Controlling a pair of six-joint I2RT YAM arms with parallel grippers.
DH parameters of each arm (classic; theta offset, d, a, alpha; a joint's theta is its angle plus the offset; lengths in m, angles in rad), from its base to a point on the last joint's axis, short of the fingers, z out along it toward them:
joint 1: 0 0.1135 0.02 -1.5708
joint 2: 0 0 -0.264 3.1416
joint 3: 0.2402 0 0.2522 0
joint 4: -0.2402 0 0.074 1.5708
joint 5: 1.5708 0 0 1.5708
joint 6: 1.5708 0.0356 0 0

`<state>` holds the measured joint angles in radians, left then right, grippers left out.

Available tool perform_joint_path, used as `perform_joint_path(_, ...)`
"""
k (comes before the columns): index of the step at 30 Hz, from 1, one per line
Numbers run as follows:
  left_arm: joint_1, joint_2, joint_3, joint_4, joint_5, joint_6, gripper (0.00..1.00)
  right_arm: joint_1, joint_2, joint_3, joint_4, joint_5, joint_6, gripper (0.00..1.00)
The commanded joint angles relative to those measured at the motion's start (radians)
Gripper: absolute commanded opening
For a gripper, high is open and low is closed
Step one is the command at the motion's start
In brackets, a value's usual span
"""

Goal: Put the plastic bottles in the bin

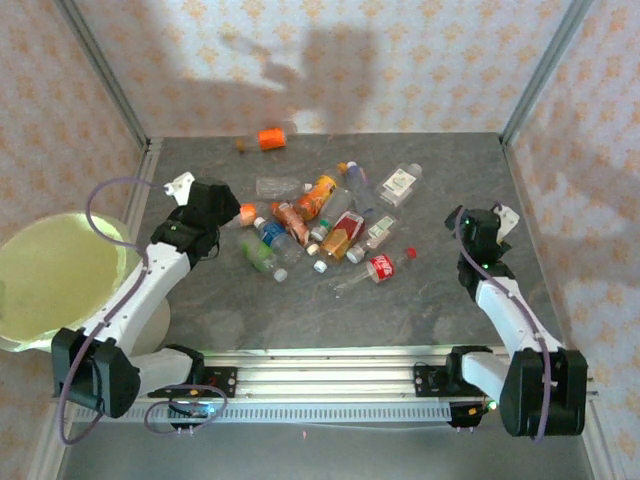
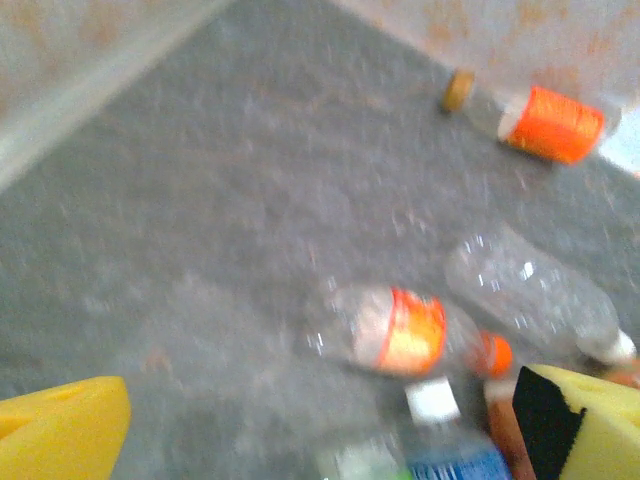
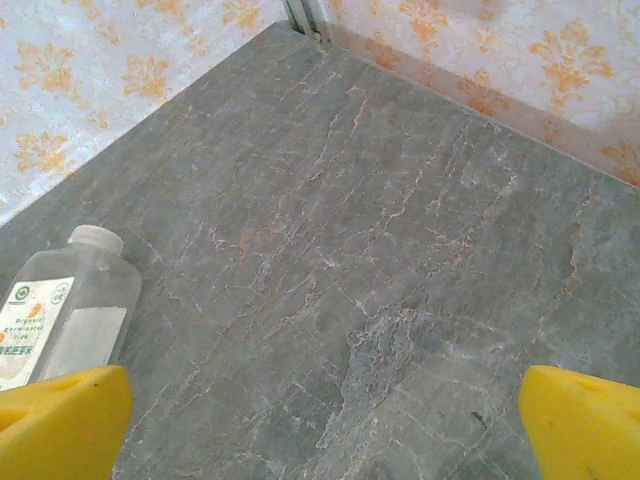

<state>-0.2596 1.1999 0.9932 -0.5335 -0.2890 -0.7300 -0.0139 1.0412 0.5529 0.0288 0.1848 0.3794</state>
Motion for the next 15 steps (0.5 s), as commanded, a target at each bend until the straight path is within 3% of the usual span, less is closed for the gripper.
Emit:
perform_joint_path(1, -0.055, 0.021, 0.003, -0.246, 0.134, -0.215, 1.00, 0.005, -0.038, -0.010, -0.051, 0.022, 0.049, 0.99)
perform_joint_path(6, -0.125, 0.079, 0.011, -0.270, 0.128, -0.258, 1.00, 0.005, -0.066, 0.014, -0.077, -0.009, 0.078, 0.99)
perform_joint_path(15, -0.125, 0.230, 0.044, -0.218, 0.168, -0.232, 0.93, 0.005, -0.109, 0.004, -0.097, -0.028, 0.049, 0.99)
